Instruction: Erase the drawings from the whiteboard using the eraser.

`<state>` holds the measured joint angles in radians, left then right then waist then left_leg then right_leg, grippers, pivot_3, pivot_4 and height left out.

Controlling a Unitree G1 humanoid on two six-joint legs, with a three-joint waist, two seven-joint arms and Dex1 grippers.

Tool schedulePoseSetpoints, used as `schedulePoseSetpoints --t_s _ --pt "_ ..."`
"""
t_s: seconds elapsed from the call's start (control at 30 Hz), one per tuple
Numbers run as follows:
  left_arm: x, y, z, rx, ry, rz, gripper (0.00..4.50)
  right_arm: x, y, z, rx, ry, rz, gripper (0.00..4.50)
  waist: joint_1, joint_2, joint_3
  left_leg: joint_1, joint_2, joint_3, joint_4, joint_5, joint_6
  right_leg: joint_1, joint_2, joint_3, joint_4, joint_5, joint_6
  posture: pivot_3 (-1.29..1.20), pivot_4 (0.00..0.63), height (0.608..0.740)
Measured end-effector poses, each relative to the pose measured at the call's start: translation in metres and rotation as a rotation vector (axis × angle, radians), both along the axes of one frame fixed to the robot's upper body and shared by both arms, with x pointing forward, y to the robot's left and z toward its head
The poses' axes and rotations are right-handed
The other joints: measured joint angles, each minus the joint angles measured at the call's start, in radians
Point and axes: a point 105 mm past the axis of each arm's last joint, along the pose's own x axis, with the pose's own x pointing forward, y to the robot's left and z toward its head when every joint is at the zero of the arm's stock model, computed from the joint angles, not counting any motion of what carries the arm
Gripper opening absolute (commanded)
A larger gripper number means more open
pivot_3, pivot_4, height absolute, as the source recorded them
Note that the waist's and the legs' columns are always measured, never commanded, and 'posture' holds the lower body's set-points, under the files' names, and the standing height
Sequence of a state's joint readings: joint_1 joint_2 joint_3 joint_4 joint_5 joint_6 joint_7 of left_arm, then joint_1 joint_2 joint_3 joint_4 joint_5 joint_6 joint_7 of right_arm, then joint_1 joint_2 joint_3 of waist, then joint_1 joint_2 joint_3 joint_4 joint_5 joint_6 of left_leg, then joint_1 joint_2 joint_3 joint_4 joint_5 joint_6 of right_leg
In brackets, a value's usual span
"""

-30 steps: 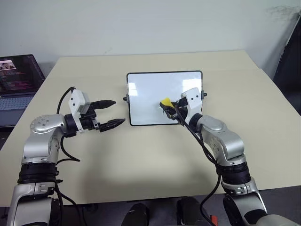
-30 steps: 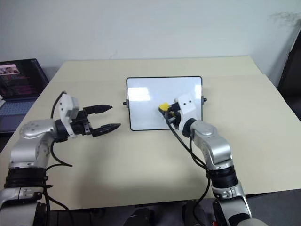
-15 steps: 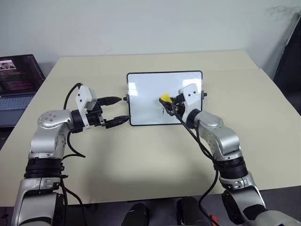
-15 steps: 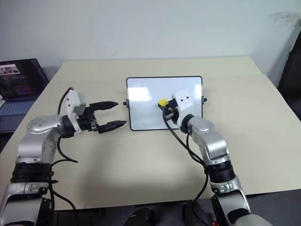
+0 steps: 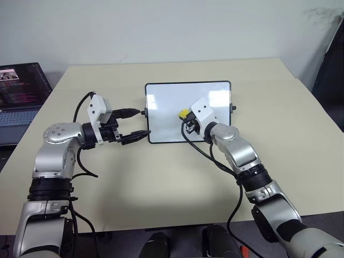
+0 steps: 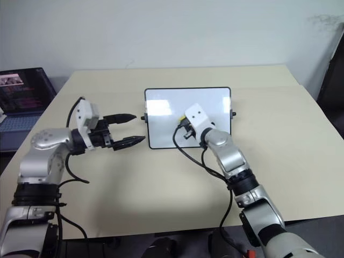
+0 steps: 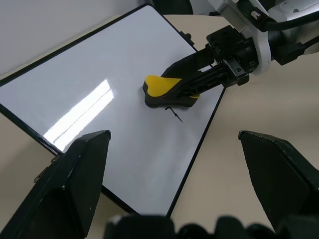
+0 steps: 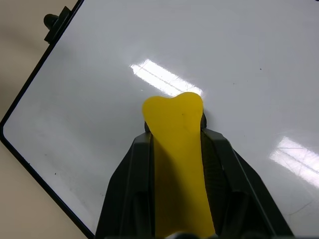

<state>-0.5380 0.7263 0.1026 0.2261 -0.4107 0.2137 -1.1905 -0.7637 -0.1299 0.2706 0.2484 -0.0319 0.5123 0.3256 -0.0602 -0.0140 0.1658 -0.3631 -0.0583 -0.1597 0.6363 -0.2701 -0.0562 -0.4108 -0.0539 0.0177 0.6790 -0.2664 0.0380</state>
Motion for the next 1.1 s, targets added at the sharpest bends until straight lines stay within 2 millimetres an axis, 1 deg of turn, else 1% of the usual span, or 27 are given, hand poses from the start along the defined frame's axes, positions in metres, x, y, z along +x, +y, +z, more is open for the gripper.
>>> schedulePoseSetpoints --t_s 0.27,0.43,0.63,0.83,0.97,1.1 --pt "-0.003 -0.002 0.001 0.008 -0.001 -0.006 4.5 -0.004 0.001 -0.005 -0.032 -0.003 -0.003 0.96 0.0 0.0 0.0 0.0 0.0 0.0 0.001 0.0 0.0 0.0 0.0 0.0 0.0 0.0 0.0 0.0 0.15 0.74" --pt "-0.003 -0.001 0.002 0.008 0.0 -0.007 4.5 -0.014 -0.002 -0.021 -0.069 0.03 0.004 0.96 0.001 0.0 0.0 0.0 0.0 -0.001 0.001 0.0 0.0 0.001 0.0 0.0 0.0 0.0 0.0 0.0 0.15 0.74" --pt "-0.003 -0.001 0.002 0.008 0.0 -0.007 4.5 -0.025 -0.013 -0.036 -0.101 0.056 -0.004 0.96 0.003 0.0 0.0 0.0 0.0 -0.001 0.002 0.0 0.0 0.002 0.0 -0.001 0.0 0.0 0.0 0.0 0.15 0.74" --pt "-0.003 0.0 0.002 0.012 -0.001 -0.006 4.5 -0.033 -0.032 -0.046 -0.135 0.077 -0.025 0.96 0.008 -0.001 -0.001 0.0 -0.001 -0.001 0.003 0.0 0.0 0.004 0.0 -0.003 -0.001 0.0 0.0 0.0 0.15 0.74" --pt "-0.003 0.0 0.003 0.014 -0.001 -0.005 4.5 -0.035 -0.037 -0.047 -0.145 0.079 -0.035 0.96 0.018 -0.001 -0.001 0.0 -0.001 -0.001 0.003 0.0 0.0 0.004 0.0 -0.003 -0.001 0.0 0.0 0.0 0.15 0.74" --pt "-0.004 0.0 0.003 0.015 -0.001 -0.007 4.5 -0.035 -0.038 -0.046 -0.144 0.078 -0.039 0.96 0.023 -0.001 -0.001 0.0 -0.001 -0.001 0.003 0.0 0.0 0.004 0.0 -0.003 -0.001 0.0 0.0 0.0 0.15 0.74"
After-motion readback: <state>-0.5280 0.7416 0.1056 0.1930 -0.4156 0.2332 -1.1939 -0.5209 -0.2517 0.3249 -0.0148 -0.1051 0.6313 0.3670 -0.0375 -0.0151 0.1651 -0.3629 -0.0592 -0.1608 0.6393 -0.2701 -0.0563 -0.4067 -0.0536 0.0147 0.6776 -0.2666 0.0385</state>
